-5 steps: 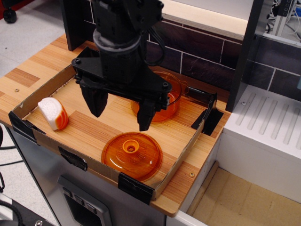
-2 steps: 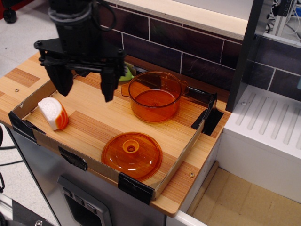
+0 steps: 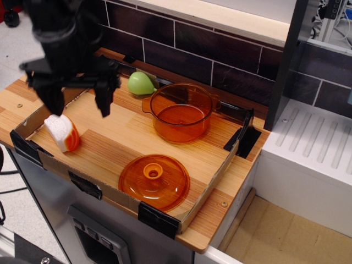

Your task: Put sushi in pot

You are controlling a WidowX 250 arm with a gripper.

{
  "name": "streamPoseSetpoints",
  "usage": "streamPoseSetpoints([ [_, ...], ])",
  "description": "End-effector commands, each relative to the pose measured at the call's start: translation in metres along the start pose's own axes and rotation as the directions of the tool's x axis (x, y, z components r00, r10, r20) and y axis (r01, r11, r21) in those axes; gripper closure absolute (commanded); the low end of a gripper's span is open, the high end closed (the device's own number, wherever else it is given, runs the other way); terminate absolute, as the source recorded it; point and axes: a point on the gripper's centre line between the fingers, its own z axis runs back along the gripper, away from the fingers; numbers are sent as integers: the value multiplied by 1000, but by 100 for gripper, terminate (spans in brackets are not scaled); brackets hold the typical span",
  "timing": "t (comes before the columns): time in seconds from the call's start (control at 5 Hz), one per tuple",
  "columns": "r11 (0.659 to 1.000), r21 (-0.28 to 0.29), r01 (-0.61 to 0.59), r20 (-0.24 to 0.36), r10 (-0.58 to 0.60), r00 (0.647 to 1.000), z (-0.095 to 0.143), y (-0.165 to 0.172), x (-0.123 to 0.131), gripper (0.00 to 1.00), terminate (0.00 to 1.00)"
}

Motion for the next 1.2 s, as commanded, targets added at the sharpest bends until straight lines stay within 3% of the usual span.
streamPoseSetpoints([
  [0.0,980,35,-197,29,196,980,-29,28,2,0,0],
  [0.4,966,37,-255,38,253,967,-34,38,12,0,0],
  [0.8,958,81,-275,47,272,961,-50,40,12,0,0],
  [1.0,961,63,-270,63,266,962,-55,41,11,0,0],
])
